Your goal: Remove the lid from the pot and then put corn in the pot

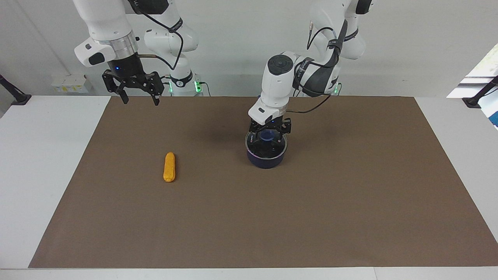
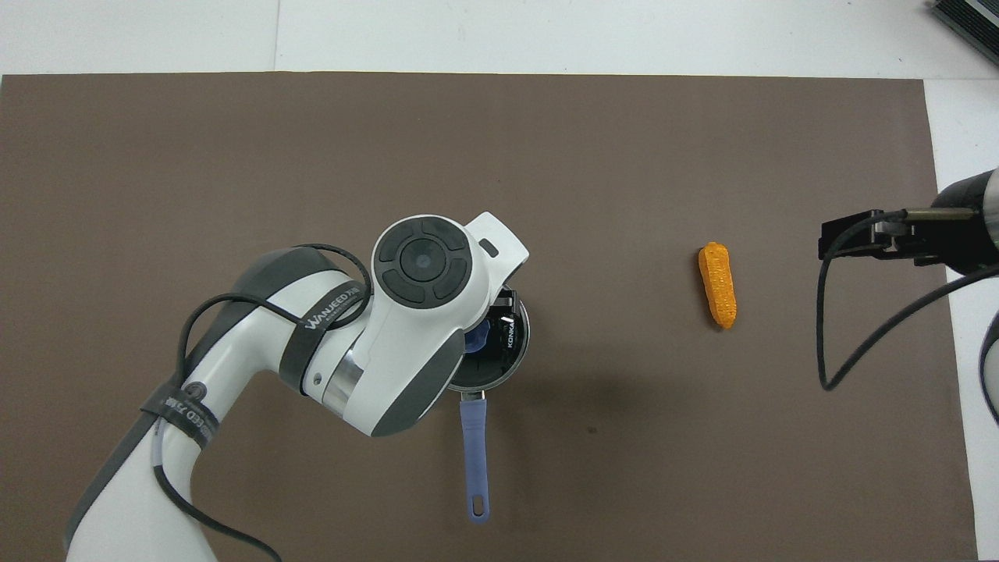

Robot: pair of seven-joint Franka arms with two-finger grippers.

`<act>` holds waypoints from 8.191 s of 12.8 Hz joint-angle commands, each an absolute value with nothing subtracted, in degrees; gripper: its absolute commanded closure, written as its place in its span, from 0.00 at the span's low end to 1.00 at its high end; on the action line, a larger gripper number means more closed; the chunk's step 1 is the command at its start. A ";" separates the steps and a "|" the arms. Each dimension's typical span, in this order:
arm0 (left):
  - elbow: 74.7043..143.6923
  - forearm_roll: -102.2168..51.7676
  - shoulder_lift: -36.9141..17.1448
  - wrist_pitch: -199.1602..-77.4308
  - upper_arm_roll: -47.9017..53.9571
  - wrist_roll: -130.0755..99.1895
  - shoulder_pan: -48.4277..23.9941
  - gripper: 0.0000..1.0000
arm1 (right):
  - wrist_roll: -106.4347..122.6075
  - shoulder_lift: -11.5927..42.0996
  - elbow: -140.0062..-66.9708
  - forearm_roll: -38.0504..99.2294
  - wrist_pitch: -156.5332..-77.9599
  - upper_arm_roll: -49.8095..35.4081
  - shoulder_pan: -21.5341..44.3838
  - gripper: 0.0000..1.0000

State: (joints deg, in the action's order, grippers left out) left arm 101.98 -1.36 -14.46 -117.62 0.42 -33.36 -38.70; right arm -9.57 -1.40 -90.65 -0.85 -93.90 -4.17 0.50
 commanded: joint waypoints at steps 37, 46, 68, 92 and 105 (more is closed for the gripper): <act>101.42 0.70 -11.86 -119.08 -1.41 14.03 -9.86 1.00 | -16.91 10.54 -108.03 -1.13 -125.16 -5.01 12.46 1.00; 109.32 -2.64 -12.66 -126.99 -1.41 24.17 -2.81 1.00 | -31.99 13.61 -98.79 2.02 -120.06 -5.19 29.78 1.00; 118.48 -3.34 -12.92 -132.54 -1.41 25.14 0.35 0.47 | -34.72 24.61 -99.23 1.58 -130.52 -5.10 32.96 0.06; 99.25 -2.64 -7.83 -108.49 -1.06 2.20 -1.67 0.00 | -21.90 -1.49 -95.10 0.26 -102.24 -3.78 5.55 0.00; 87.96 -2.64 -0.01 -85.52 -1.32 2.11 -0.88 0.00 | -11.69 -0.79 -85.52 0.26 -86.74 1.41 4.57 0.00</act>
State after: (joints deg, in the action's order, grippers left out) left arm 85.82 -2.35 -2.49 -86.33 -1.48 2.18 -1.02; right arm -13.27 -1.78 -87.38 0.65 -87.73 1.96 5.34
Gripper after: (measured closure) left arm 0.000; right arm 0.000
